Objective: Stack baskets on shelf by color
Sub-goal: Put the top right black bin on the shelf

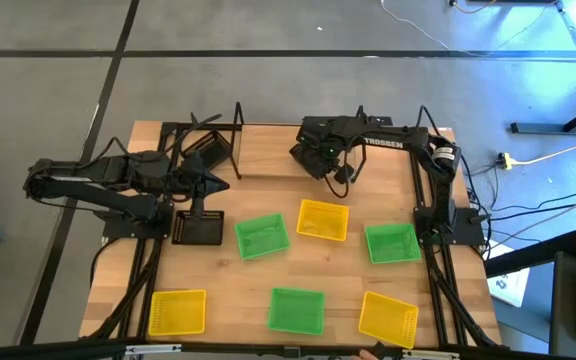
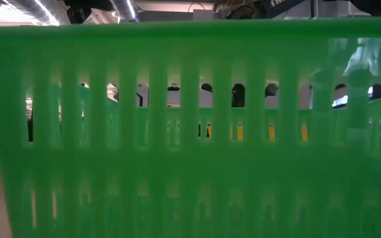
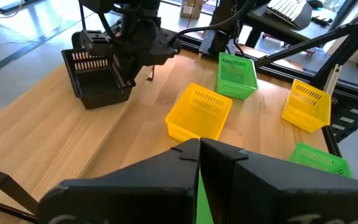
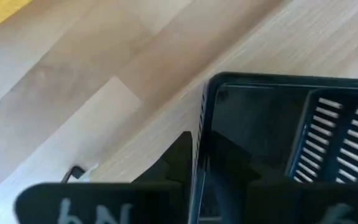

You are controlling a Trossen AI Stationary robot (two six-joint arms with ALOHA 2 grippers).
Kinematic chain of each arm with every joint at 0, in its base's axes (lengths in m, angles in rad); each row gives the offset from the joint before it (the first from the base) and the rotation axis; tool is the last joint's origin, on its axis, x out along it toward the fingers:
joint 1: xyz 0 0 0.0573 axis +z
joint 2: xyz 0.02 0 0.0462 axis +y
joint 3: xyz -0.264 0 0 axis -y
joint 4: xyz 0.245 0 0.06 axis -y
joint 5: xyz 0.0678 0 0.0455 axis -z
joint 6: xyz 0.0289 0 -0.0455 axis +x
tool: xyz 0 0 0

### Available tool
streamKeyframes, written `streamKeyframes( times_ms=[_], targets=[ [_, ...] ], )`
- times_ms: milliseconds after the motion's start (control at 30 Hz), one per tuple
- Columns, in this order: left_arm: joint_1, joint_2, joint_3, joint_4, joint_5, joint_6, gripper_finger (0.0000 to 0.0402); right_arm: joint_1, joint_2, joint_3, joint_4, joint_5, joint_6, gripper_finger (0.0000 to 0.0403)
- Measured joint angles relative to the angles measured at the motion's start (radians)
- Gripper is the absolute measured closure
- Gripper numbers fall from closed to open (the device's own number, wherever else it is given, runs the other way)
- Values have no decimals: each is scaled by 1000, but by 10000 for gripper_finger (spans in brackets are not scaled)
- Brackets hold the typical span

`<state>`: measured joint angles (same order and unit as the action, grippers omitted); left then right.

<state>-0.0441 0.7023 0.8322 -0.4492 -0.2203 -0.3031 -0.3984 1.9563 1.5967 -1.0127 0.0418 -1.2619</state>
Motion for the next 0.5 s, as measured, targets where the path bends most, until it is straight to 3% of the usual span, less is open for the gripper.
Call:
streamKeyframes(
  times_ms=[133,300,400,500],
  targets=[
    [0,0,0,0,0,0,398,11,-20,0,-24,70,-4,344],
    [0,0,0,-3,0,1,398,34,-56,61,-117,64,67,343],
    [0,0,0,-9,0,1,398,47,-64,122,-118,-40,184,343],
    [0,0,0,-9,0,4,398,57,-62,142,51,-209,453,343]
  ],
)
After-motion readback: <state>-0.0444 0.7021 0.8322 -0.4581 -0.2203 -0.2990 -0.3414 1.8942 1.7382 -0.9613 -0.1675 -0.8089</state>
